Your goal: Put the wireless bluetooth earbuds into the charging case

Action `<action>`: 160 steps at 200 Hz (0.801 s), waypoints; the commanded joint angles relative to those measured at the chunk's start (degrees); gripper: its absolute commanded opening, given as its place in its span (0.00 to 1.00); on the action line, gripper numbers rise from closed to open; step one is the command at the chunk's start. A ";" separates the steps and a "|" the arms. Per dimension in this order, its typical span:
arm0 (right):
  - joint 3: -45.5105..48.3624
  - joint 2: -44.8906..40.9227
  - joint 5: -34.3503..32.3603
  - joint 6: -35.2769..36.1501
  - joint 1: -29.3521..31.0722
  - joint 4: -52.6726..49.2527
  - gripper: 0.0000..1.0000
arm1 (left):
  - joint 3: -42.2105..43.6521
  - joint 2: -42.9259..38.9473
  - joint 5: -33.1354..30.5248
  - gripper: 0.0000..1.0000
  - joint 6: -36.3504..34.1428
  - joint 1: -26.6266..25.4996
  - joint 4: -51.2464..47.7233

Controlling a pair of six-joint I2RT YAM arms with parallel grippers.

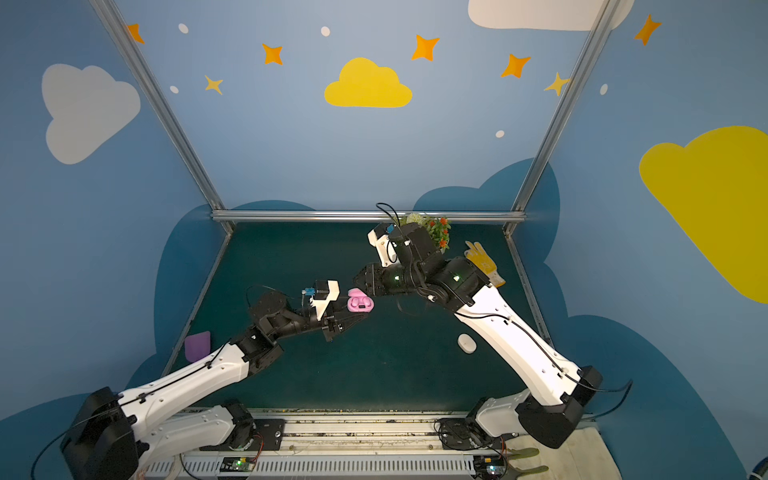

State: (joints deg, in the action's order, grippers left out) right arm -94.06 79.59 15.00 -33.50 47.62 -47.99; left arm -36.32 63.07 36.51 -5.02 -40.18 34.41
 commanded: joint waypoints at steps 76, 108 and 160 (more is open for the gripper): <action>5.21 -4.37 -4.39 -3.10 4.24 -7.07 0.43 | -2.88 1.57 -0.35 0.12 -1.71 -0.16 -0.92; 3.14 -3.05 -5.30 -4.07 3.25 -9.44 0.61 | -3.56 2.05 0.32 0.12 -2.43 -0.20 -2.41; -0.60 1.67 -3.89 -3.51 3.36 -10.52 0.73 | -3.54 2.94 0.67 0.12 -2.82 -0.58 -2.55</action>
State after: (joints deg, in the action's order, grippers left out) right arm -92.90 79.64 10.52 -37.21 50.85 -56.71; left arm -38.37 65.71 36.51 -6.92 -40.32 30.50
